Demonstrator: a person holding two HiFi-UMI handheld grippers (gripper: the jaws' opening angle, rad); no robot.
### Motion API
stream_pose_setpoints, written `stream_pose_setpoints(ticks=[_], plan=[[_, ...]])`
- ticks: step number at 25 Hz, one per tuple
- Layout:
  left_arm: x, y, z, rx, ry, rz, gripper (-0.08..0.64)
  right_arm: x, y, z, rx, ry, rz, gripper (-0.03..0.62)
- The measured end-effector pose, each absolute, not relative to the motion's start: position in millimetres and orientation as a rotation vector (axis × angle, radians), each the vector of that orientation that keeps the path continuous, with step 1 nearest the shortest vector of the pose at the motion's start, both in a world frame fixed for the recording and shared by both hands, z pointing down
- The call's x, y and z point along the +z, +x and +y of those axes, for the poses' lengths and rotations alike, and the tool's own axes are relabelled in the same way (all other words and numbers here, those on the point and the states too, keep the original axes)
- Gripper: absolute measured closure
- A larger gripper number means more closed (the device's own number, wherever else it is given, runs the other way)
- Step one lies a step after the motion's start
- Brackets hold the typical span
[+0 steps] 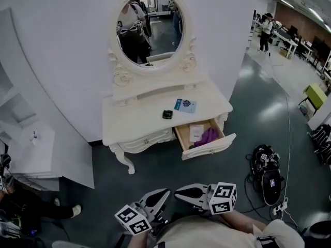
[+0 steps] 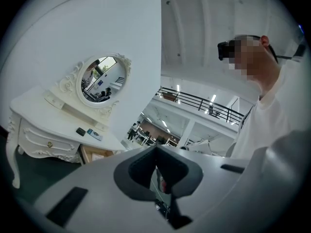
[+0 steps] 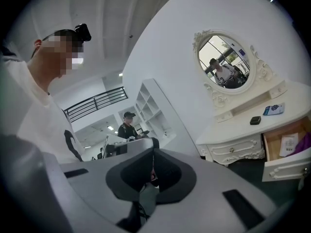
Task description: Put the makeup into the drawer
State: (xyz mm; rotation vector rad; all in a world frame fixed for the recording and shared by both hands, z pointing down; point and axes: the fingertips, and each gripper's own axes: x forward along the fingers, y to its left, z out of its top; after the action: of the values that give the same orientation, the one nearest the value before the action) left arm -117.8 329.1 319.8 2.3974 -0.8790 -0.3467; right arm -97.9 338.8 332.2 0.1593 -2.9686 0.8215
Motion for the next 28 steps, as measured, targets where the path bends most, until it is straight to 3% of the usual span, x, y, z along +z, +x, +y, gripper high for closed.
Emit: stream_pose_setpoints(ticks=[12, 28], plan=[[339, -105, 283, -0.303, 2.356, -0.913, 0.502, 355, -95, 290, 0.921, 0.130, -2.971, 0.563], [325, -23, 153, -0.191, 2.294, -1.064, 0.502, 341, -12, 174, 1.011, -0.023, -3.030, 0.563]])
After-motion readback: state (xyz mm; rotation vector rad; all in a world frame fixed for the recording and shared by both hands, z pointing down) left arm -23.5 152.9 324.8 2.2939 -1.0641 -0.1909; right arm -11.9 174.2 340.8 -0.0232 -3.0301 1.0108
